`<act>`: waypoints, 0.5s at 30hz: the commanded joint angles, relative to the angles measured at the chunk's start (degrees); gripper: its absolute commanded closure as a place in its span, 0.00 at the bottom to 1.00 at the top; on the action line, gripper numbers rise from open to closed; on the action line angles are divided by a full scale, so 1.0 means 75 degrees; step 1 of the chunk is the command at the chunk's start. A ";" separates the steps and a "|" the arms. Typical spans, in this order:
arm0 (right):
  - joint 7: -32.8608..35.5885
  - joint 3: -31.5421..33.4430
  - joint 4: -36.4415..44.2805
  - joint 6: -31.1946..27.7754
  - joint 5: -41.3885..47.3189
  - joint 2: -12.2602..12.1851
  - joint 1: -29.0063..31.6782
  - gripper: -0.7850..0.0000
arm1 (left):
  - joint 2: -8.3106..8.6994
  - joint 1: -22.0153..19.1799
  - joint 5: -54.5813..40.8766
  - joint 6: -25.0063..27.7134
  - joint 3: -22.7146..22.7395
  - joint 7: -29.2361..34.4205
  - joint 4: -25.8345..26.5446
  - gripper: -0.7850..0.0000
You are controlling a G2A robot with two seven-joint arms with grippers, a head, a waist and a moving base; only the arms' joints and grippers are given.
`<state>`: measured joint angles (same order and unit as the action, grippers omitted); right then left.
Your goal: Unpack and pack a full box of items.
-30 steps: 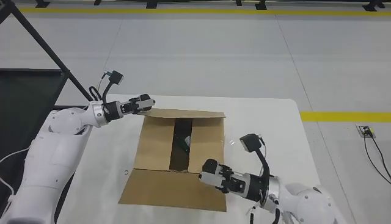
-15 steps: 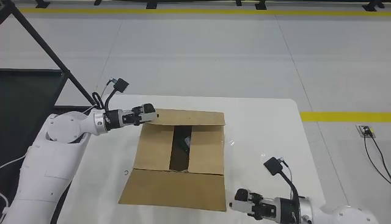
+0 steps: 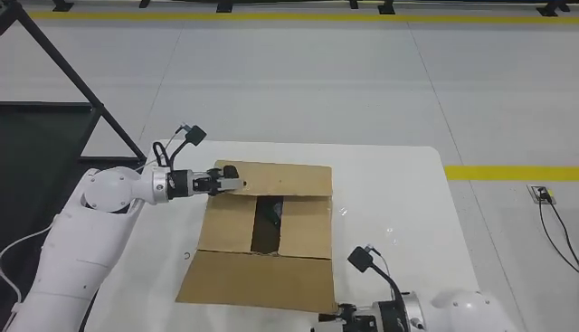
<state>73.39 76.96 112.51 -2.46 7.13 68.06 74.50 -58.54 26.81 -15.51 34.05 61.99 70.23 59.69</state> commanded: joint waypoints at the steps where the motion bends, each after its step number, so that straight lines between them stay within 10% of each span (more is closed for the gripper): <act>1: -0.0379 -0.0137 -0.0053 -0.0198 0.0352 0.0036 -0.0224 0.00 | 0.0004 -0.0005 -0.0030 -0.0002 -0.0027 0.0002 -0.0020 0.00; 15: -0.4859 -0.1664 -0.0884 -0.0268 -0.1200 0.0431 -0.2053 0.00 | 0.0077 0.0059 -0.0351 0.0075 -0.0032 -0.0075 -0.0155 0.00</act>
<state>38.83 64.71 106.57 -4.62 -0.62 71.20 59.71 -58.04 27.10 -17.88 34.57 61.65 69.71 58.48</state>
